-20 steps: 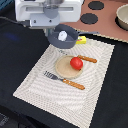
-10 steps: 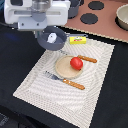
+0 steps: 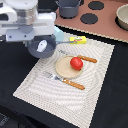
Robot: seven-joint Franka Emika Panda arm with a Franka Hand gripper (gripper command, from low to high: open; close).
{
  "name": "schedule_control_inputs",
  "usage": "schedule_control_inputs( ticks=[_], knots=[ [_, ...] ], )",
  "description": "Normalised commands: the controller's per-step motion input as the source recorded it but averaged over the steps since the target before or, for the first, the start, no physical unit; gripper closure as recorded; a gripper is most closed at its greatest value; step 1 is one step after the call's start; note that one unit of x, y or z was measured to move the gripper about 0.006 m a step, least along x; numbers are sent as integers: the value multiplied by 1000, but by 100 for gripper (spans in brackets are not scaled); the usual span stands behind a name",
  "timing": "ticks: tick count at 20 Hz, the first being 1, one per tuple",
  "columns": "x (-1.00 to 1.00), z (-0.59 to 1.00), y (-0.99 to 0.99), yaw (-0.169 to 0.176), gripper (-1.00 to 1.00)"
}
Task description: Interact with the objects in diverse but meaningful ways.
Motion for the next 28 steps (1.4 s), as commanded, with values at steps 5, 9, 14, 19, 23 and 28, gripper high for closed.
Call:
schedule_control_inputs(
  ticks=[5,9,14,19,23,28],
  knots=[
    [-721,-193,-14,120,100],
    [-594,-135,-114,122,100],
    [166,14,-289,49,-100],
    [684,169,-252,-2,-100],
    [624,536,-269,-49,-100],
    [590,957,-135,-47,-100]
  ],
)
